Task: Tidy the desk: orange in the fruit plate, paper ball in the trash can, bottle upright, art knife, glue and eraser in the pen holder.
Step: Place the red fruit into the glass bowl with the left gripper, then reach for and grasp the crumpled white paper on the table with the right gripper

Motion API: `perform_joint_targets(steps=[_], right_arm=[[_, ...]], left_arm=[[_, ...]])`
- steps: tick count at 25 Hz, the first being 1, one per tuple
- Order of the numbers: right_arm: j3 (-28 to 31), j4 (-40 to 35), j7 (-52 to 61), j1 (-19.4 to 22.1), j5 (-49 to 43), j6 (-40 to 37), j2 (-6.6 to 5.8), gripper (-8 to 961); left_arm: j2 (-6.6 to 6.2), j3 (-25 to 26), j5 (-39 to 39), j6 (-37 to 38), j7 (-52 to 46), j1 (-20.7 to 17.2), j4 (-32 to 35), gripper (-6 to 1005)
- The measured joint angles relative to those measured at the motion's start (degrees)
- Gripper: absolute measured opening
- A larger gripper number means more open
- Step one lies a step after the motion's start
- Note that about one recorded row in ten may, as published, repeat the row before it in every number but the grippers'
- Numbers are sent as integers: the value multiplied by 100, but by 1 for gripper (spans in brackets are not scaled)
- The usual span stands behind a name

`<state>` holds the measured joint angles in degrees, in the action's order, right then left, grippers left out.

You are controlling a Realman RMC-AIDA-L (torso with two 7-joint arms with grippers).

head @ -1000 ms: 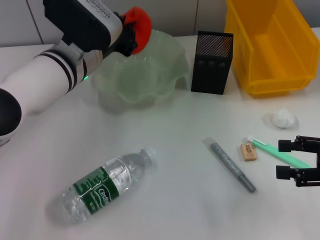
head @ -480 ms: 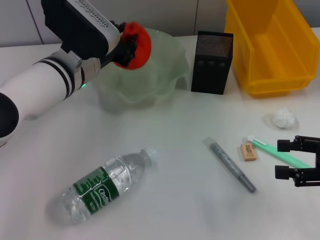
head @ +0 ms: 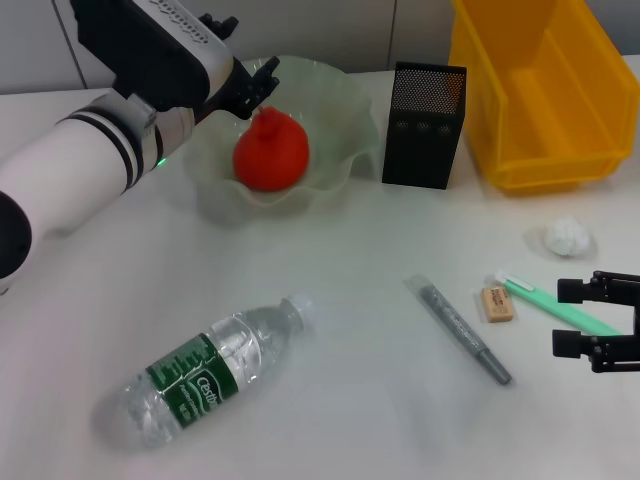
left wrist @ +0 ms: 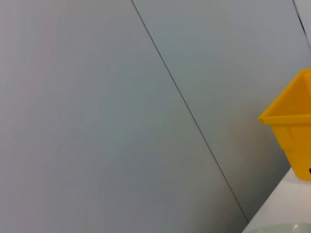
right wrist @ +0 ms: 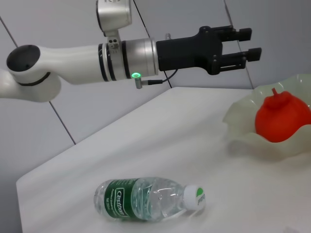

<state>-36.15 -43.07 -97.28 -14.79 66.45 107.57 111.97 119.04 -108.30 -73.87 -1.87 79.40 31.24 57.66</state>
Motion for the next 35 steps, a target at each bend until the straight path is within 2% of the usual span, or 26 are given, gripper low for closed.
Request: perform_joint_targets(steps=[7, 8, 9, 14, 15, 18, 19, 22, 24, 25, 29, 35], right_arm=[[73, -15, 58, 7, 32, 0, -19, 832], [104, -23, 71, 0, 34, 0, -20, 832], [156, -41, 112, -23, 35, 0, -21, 832], [302, -60, 250, -79, 35, -3, -23, 832], [302, -60, 250, -79, 35, -3, -23, 832], [578, -188, 498, -76, 26, -14, -9, 832], [788, -383, 755, -32, 11, -20, 17, 832], [844, -627, 967, 37, 16, -20, 39, 832], [830, -1110, 1325, 155, 14, -7, 122, 832], [830, -1110, 1325, 155, 14, -7, 122, 832], [844, -1948, 1829, 354, -50, 4, 255, 833], [944, -2693, 2474, 402, -305, -3, 309, 832]], left_arm=[[-33, 264, -38, -539, -130, -540, 760, 587], [-39, 361, -36, -784, -130, -625, 893, 587], [-48, 573, -28, -1337, -131, -729, 1080, 587], [-51, 790, -23, -1938, -152, -812, 1226, 587], [-50, 907, 19, -2448, -202, -898, 1375, 587], [-49, 978, 38, -2933, -276, -982, 1466, 587], [-51, 1032, 39, -3092, -333, -1000, 1492, 587], [-64, 1275, 40, -3656, -521, -1032, 1573, 587], [-65, 1394, 41, -3932, -565, -1085, 1665, 587], [-65, 1414, 40, -4010, -569, -1127, 1712, 587], [-66, 1429, 44, -4072, -573, -1296, 1833, 588], [-56, 1394, 45, -4075, -575, -1369, 1855, 588]])
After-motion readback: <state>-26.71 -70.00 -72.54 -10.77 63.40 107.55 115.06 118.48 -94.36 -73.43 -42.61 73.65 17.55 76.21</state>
